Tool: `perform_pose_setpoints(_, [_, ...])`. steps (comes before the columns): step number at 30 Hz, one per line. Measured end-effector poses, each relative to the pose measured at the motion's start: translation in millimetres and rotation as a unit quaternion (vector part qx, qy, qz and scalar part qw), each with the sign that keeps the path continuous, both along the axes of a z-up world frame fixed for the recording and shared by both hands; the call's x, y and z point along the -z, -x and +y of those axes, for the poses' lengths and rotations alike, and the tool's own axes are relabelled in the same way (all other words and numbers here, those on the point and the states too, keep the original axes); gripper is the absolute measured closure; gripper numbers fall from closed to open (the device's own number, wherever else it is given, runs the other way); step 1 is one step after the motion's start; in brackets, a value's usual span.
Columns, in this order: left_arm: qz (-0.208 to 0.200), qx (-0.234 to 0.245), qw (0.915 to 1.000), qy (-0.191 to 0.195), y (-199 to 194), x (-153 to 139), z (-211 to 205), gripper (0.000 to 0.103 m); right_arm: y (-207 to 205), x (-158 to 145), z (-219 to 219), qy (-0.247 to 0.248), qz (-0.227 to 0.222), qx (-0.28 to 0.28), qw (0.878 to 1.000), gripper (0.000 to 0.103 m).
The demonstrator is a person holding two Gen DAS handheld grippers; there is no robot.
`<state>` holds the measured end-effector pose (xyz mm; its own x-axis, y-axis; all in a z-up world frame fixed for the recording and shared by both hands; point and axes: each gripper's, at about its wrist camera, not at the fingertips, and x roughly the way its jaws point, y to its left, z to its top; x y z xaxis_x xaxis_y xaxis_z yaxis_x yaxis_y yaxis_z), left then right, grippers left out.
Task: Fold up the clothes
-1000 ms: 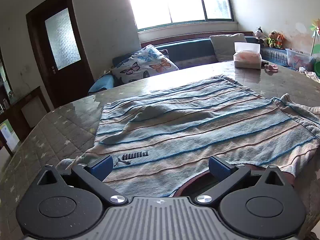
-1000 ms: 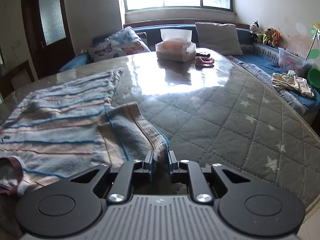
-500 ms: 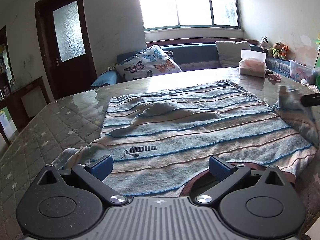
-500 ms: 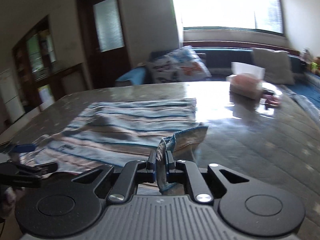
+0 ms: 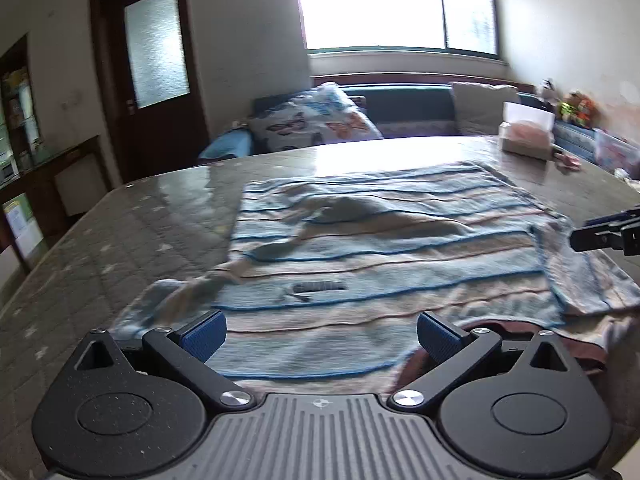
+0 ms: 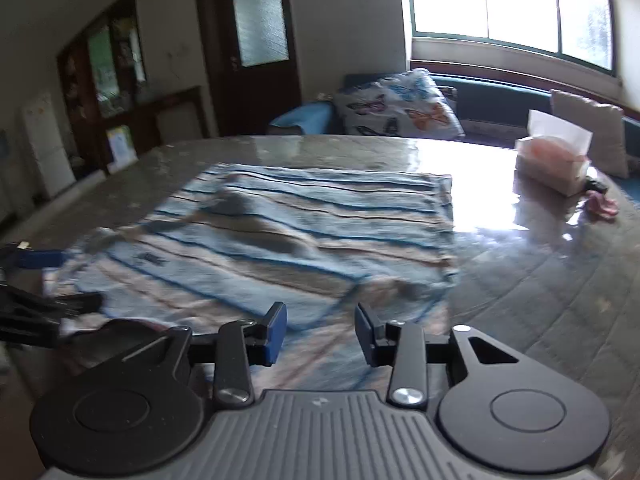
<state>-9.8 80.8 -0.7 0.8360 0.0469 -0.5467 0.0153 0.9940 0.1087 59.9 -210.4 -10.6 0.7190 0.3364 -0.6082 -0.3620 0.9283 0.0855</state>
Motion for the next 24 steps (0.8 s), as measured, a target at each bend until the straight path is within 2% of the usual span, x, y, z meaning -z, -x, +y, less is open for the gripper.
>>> perform_pose_setpoints(7, [-0.006, -0.065, 0.9978, 0.012, 6.1, -6.4, 41.8, 0.000, -39.4, 26.7, -4.1, 0.042, 0.022, 0.025, 0.999, 0.050])
perform_pose_setpoints(11, [0.002, -0.118, 0.9927, 0.022, 10.4, -6.3, 73.3, 0.000, -39.9, 31.6, 4.8, 0.058, 0.016, 0.019, 0.998, 0.037])
perform_pose_setpoints(12, [0.006, -0.133, 0.9906, 0.030, 11.2, -5.9, 82.6, 0.000, -38.4, 30.7, 8.0, 0.062, 0.013, 0.015, 0.998, 0.031])
perform_pose_setpoints(18, [0.034, -0.209, 0.9720, 0.102, 12.9, 0.0, 137.5, 0.001, -27.9, 19.0, 34.8, 0.073, 0.002, -0.026, 0.997, 0.018])
perform_pose_setpoints(21, [0.045, -0.218, 0.9667, 0.126, 14.9, 3.5, 153.1, 0.010, -23.4, 10.6, 56.0, 0.071, -0.003, -0.060, 0.996, 0.017])
perform_pose_setpoints(24, [0.049, -0.216, 0.9656, 0.136, 15.6, 6.0, 159.6, 0.015, -19.6, 2.5, 85.7, 0.071, -0.004, -0.105, 0.992, 0.015])
